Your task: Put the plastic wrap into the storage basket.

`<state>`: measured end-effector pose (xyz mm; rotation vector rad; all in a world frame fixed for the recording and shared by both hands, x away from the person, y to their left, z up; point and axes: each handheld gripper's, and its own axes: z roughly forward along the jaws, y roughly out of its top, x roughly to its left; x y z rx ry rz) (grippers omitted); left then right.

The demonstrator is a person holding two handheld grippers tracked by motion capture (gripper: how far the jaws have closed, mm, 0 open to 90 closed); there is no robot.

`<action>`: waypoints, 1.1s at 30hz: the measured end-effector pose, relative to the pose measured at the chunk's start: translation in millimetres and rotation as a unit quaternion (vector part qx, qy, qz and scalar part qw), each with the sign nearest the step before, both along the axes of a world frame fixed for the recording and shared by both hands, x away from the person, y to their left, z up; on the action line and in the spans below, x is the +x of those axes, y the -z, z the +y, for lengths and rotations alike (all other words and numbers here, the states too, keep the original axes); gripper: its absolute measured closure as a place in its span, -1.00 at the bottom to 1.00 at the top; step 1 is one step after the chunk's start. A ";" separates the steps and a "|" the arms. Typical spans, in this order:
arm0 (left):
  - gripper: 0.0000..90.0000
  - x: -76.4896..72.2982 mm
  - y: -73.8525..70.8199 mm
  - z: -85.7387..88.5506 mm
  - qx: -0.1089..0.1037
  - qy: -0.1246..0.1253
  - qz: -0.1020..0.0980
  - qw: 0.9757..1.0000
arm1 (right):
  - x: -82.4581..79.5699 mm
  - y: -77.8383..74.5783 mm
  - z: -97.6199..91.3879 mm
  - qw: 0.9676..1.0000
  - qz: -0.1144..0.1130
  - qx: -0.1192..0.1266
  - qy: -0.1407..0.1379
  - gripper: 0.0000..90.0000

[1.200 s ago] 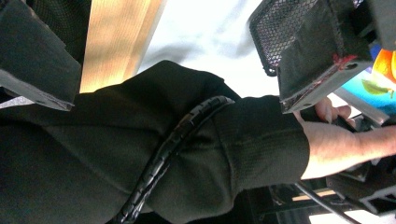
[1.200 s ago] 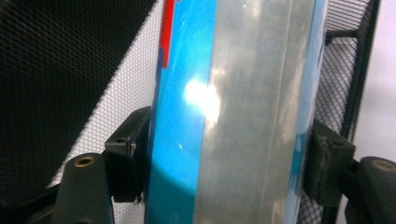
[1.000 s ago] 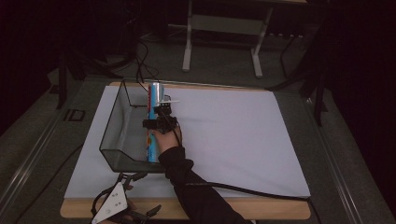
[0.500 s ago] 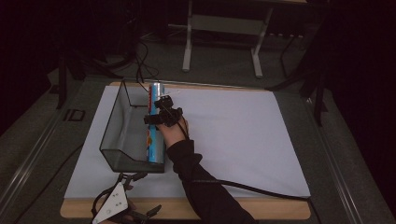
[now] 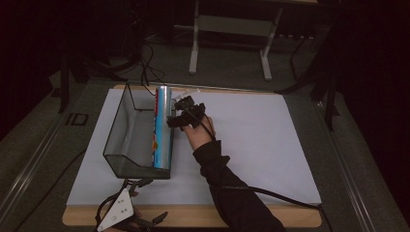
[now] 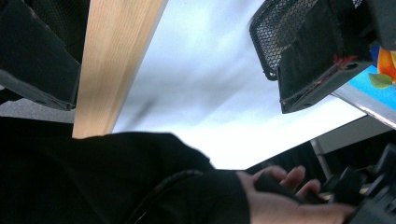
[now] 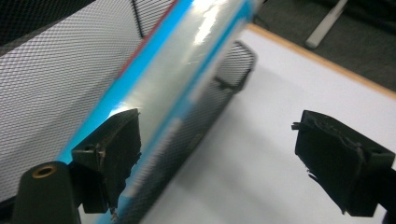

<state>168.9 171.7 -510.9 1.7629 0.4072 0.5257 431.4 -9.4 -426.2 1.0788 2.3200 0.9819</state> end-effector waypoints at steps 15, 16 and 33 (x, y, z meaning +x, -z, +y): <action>-1.00 0.8 1.2 -1.3 0.002 -0.002 0.003 1.000 | -7.3 -27.5 -88.3 0.999 -0.050 -0.007 -0.013 -0.68; -1.00 1.0 1.2 -1.5 0.002 -0.002 0.003 1.000 | -8.8 -27.5 -93.7 0.999 -0.051 -0.009 -0.011 -0.68; -1.00 0.9 1.5 -2.4 0.003 0.000 0.003 1.000 | -51.6 -14.3 -160.8 0.998 -0.064 -0.003 -0.024 -0.68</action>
